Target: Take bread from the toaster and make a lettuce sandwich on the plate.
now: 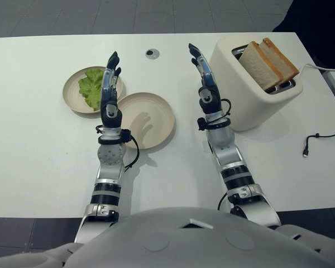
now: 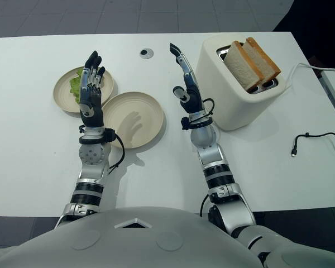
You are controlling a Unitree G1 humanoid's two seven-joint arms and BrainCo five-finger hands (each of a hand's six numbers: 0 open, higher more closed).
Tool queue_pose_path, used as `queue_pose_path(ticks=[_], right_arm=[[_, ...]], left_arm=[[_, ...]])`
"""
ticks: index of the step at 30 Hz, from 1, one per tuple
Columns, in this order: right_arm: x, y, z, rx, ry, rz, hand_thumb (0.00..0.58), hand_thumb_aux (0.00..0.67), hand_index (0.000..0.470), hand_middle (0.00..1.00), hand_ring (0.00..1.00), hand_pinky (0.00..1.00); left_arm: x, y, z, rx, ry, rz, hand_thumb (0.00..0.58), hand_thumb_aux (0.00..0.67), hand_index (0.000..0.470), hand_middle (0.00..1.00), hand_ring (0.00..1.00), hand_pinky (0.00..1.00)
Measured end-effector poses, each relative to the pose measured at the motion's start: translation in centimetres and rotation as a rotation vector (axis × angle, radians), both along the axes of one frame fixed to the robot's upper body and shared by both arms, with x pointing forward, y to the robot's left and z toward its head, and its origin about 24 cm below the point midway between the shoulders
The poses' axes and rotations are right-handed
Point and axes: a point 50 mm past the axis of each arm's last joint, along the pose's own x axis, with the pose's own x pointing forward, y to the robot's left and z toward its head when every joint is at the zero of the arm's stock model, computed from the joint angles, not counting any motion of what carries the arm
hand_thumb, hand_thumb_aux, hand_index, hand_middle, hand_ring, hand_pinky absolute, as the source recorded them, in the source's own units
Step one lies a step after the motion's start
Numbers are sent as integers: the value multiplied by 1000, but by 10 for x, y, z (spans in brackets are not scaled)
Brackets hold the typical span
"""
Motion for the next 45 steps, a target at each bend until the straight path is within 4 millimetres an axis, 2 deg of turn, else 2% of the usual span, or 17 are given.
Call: queue_pose_path(ticks=[8,10,12,13,15,17,19,20,22,23,24,25,27,38,41,45], right_arm=[[1,0,-2,-21,14,-1,0,0,0,0,0,0],[-4,-1,7,-32,-21,11,0,0,0,0,0,0],[-14,-11,43,-41,-176,18,0,0,0,0,0,0],[-20,-23,67,-28,-260,-3,0,0,0,0,0,0],[-34,-60,109,-17,-405,-102,0,0,0,0,0,0],[-47,-101,144,-100,-520,-277,0,0,0,0,0,0],[-46,-131,152,-236,-499,-482,0,0,0,0,0,0],[-41,-143,149,-329,-445,-578,0,0,0,0,0,0],[-28,-166,127,-544,-274,-740,0,0,0,0,0,0],[-22,-182,108,-679,-145,-810,0,0,0,0,0,0],[-21,-191,94,-748,-61,-838,0,0,0,0,0,0],[-21,-202,70,-847,69,-853,0,0,0,0,0,0],[-23,-206,54,-909,151,-842,0,0,0,0,0,0],[-30,-224,41,-947,241,-889,0,0,0,0,0,0],[-26,-225,39,-944,242,-895,0,0,0,0,0,0],[-12,-224,41,-944,227,-893,0,0,0,0,0,0]], left_arm=[[1,1,0,5,13,-3,0,0,0,0,0,0],[1,2,1,17,10,1,0,0,0,0,0,0],[0,6,2,25,4,15,0,0,0,0,0,0],[0,9,2,32,1,21,0,0,0,0,0,0],[1,13,4,41,-4,35,0,0,0,0,0,0],[4,14,7,53,-15,39,0,0,0,0,0,0],[7,13,10,59,-30,32,0,0,0,0,0,0],[7,11,11,63,-33,27,0,0,0,0,0,0],[7,9,11,67,-34,17,0,0,0,0,0,0],[7,8,11,70,-34,11,0,0,0,0,0,0],[7,8,11,72,-33,9,0,0,0,0,0,0],[7,8,11,74,-33,7,0,0,0,0,0,0],[7,8,11,80,-33,0,0,0,0,0,0,0],[3,13,10,111,-30,-2,0,0,0,0,0,0],[1,13,9,114,-25,-2,0,0,0,0,0,0],[-2,14,5,114,-5,2,0,0,0,0,0,0]])
